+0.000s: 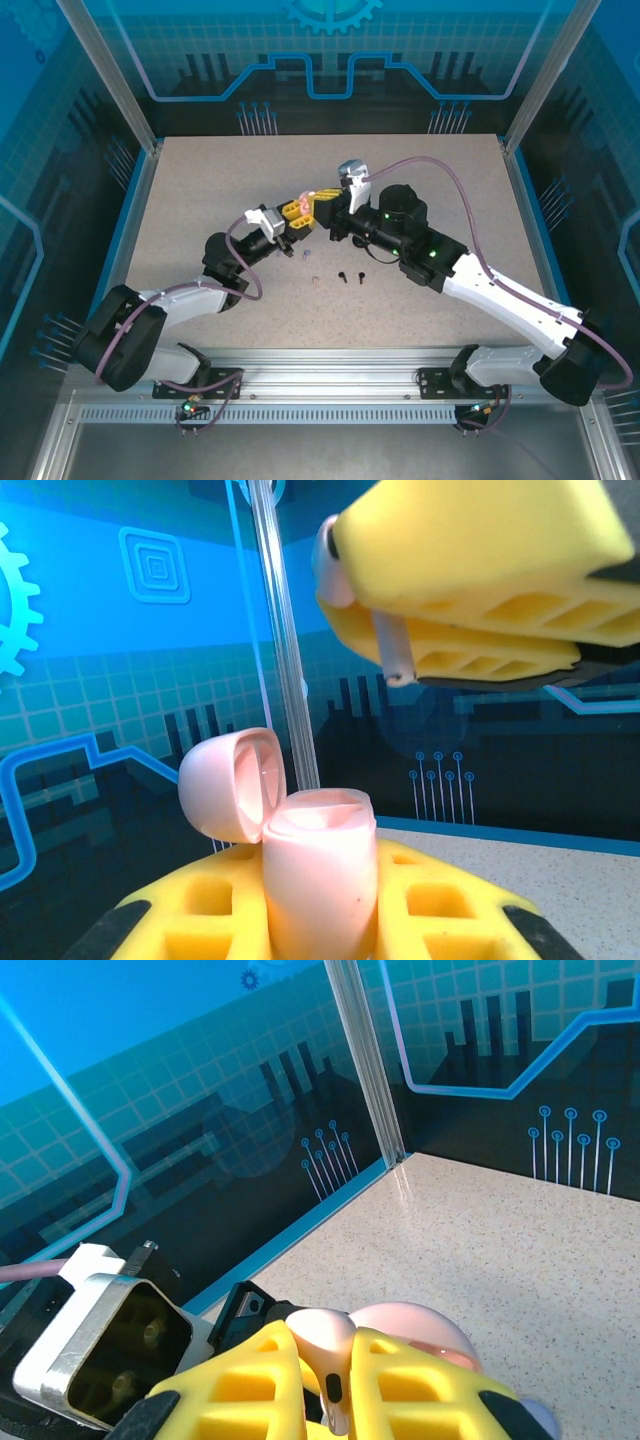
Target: Insert wireless bluetooth earbuds into charging case
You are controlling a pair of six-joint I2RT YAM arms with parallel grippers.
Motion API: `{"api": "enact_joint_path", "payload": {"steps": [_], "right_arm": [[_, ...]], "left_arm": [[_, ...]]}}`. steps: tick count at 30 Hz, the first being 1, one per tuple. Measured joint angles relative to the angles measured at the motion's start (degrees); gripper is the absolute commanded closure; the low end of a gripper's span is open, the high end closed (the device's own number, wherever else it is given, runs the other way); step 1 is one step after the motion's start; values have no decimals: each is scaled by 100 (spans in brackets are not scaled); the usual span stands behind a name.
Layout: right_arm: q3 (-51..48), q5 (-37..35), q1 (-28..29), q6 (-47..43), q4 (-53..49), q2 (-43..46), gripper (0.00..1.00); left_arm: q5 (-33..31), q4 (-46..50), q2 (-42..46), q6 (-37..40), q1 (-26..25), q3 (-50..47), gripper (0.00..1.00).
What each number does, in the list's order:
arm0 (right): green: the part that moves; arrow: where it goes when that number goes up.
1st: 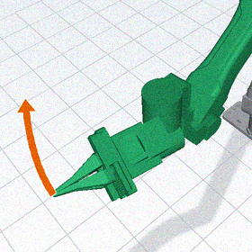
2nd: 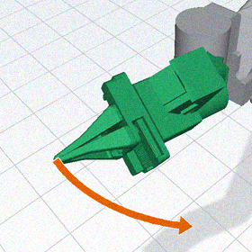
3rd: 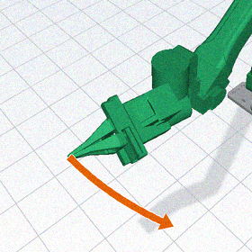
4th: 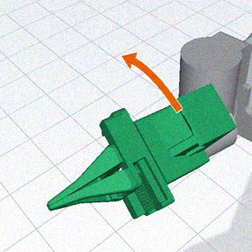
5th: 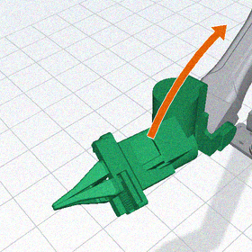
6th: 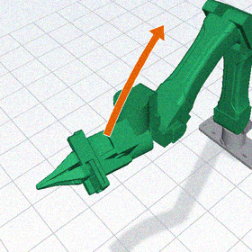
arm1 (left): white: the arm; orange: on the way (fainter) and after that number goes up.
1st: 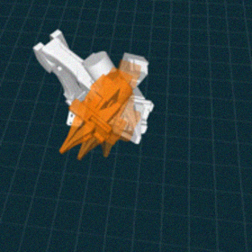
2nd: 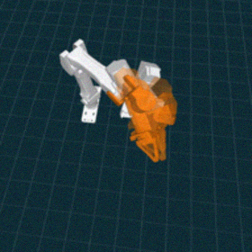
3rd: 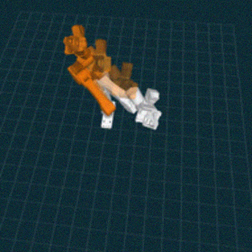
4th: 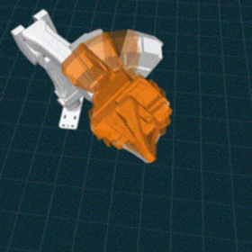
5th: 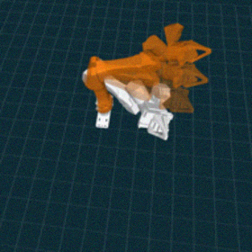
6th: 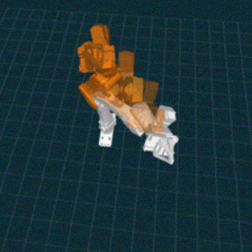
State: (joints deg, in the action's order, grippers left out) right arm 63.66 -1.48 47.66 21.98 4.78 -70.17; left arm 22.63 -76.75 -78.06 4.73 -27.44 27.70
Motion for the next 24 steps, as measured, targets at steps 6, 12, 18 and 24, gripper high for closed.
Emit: {"api": "enact_joint_path", "payload": {"steps": [6,12,18,24], "right_arm": [[-70,-22,-2,4,42,0,87],[-101,-22,0,9,44,-2,88],[-101,-20,0,44,39,-63,89],[-101,-22,0,50,39,-94,90]], "left_arm": [[20,-33,0,20,-20,0,100],[20,-35,0,20,-50,0,100],[20,-35,0,20,-76,0,100],[17,-35,0,17,-87,0,100]]}}
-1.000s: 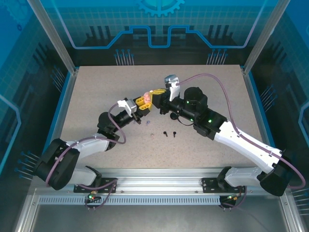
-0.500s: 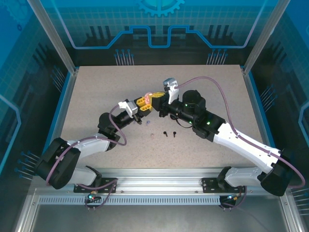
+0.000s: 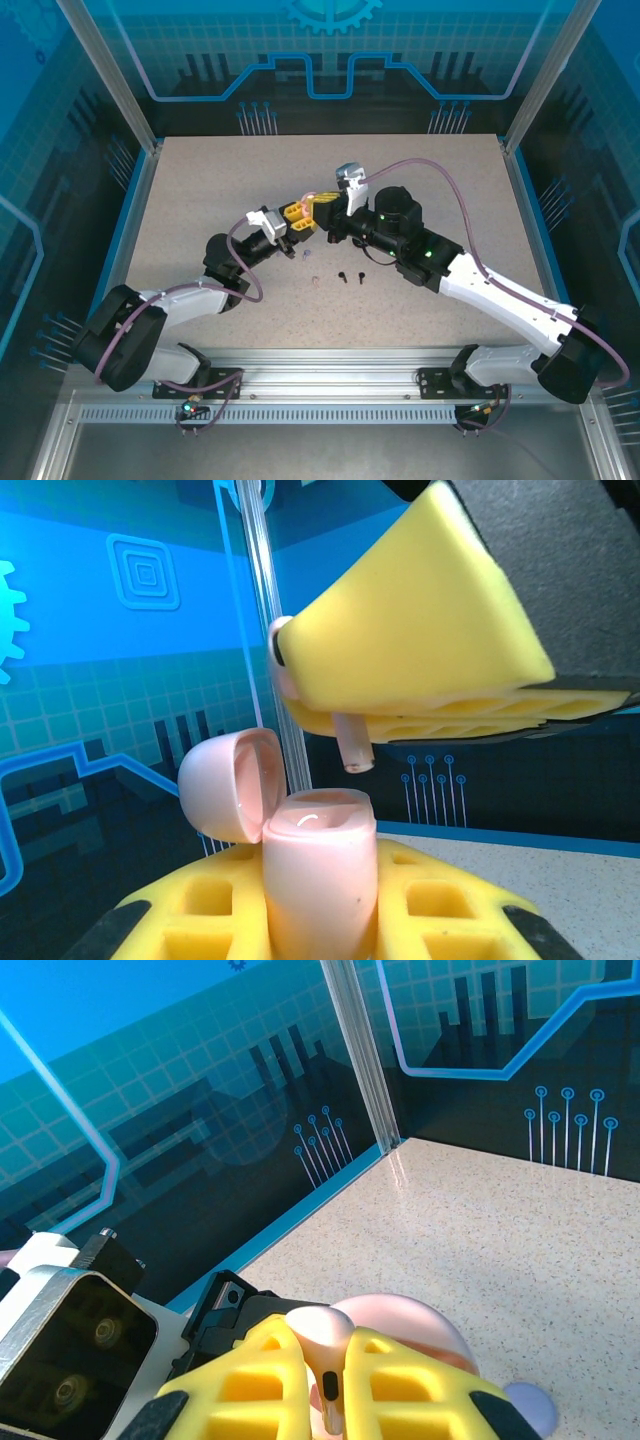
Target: Insert wireless bluetooth earbuds into charging case
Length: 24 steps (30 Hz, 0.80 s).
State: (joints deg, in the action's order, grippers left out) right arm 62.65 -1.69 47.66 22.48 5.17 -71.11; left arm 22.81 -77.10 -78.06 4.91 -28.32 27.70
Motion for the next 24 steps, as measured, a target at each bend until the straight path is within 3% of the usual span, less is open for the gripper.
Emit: {"api": "enact_joint_path", "payload": {"steps": [24], "right_arm": [[118,-76,-9,-243,-319,-267,90]], "left_arm": [[-28,153,9,-2,2,-2,100]]}}
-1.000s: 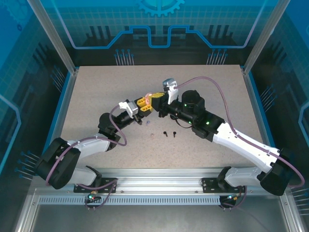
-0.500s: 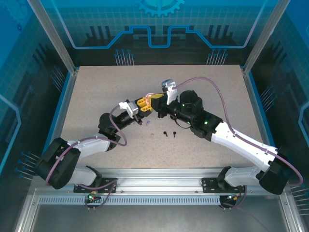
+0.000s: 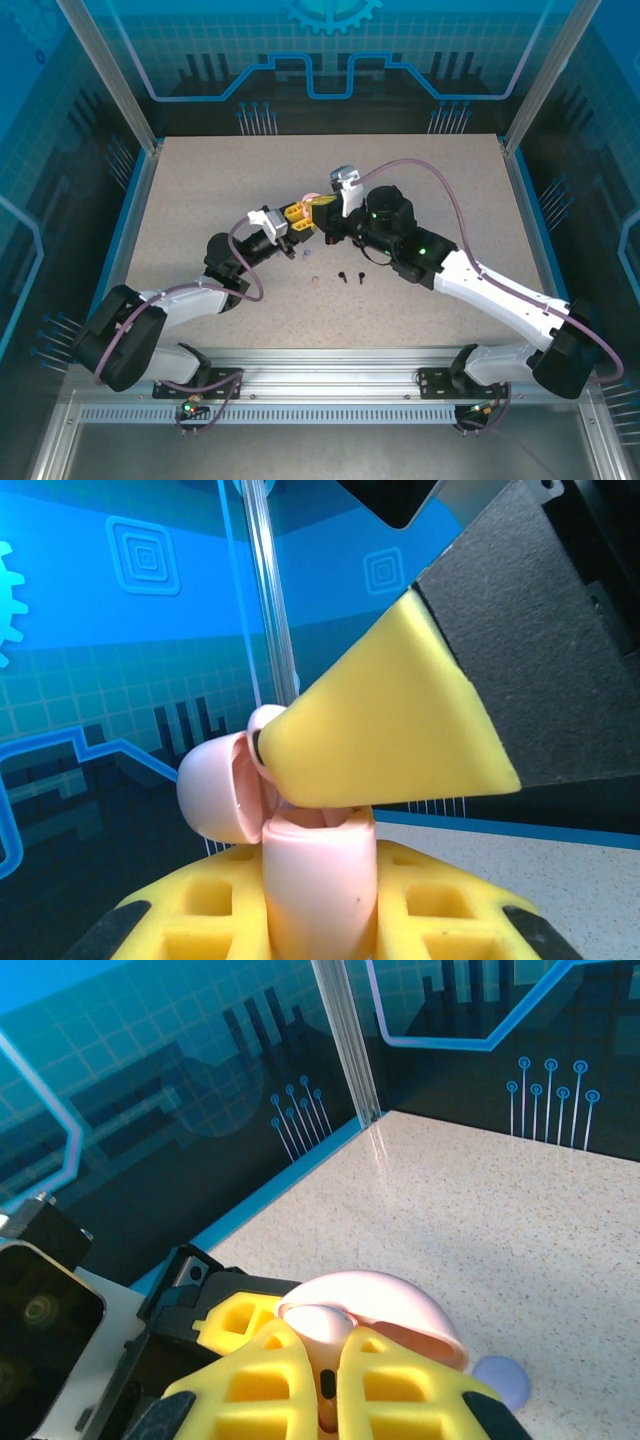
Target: Insert wireless bluetooth earbuds into charging case
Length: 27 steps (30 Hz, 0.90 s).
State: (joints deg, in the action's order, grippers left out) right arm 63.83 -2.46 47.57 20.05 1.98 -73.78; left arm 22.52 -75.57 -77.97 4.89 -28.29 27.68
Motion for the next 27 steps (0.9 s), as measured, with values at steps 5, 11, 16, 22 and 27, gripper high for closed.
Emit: {"api": "enact_joint_path", "payload": {"steps": [5,11,16,22,27], "right_arm": [[363,111,4,-256,-452,-170,65],[568,155,39,-238,-804,-177,38],[612,142,7,-105,-1010,-42,29],[619,144,-240,210,-1145,581,25],[649,140,-789,619,-1331,1137,25]], "left_arm": [[-68,44,2,-2,4,0,100],[-76,24,2,-2,0,-15,100],[-111,-76,2,-28,-2,-52,100],[-168,-144,4,-42,-7,-55,100],[-356,-153,98,-44,-7,-144,100]]}}
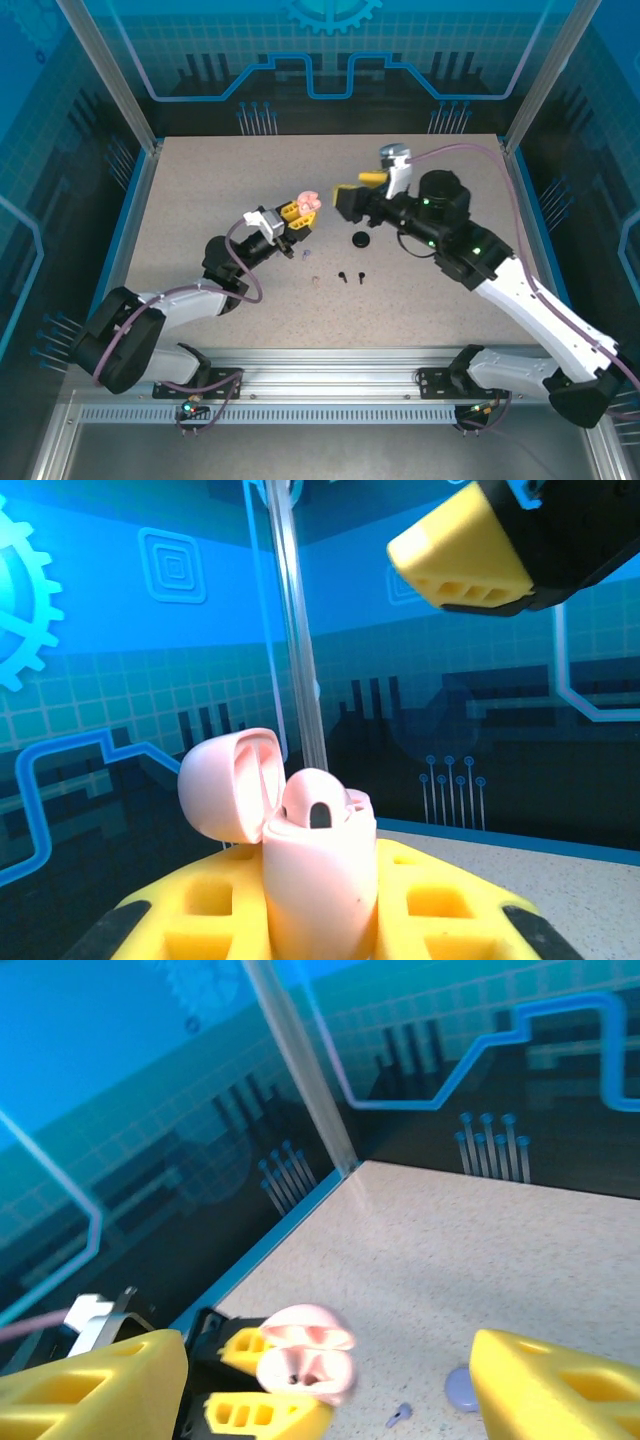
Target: Insert wireless bluetooth earbuds into charging case
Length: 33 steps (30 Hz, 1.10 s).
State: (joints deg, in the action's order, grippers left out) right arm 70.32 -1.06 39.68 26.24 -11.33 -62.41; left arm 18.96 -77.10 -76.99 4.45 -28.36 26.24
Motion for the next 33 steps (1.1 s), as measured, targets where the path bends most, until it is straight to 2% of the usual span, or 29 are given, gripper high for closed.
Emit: {"api": "enact_joint_path", "payload": {"steps": [6,13,21,26,33], "right_arm": [[-9,-168,-337,389,-660,-7,25],[-367,-374,-304,824,-1189,-881,31],[-492,-767,321,1486,-1515,-2326,42],[-39,-1099,848,2022,-1878,-3383,47],[533,-1416,1196,2717,-2232,-4299,53]], "left_arm": [[-337,-4,221,0,0,-136,100],[-800,-37,540,0,0,-310,100],[-1237,-33,846,-111,2,-393,100],[-1429,-28,894,-155,2,-402,100],[-1646,9,1062,-157,2,-474,100]]}}
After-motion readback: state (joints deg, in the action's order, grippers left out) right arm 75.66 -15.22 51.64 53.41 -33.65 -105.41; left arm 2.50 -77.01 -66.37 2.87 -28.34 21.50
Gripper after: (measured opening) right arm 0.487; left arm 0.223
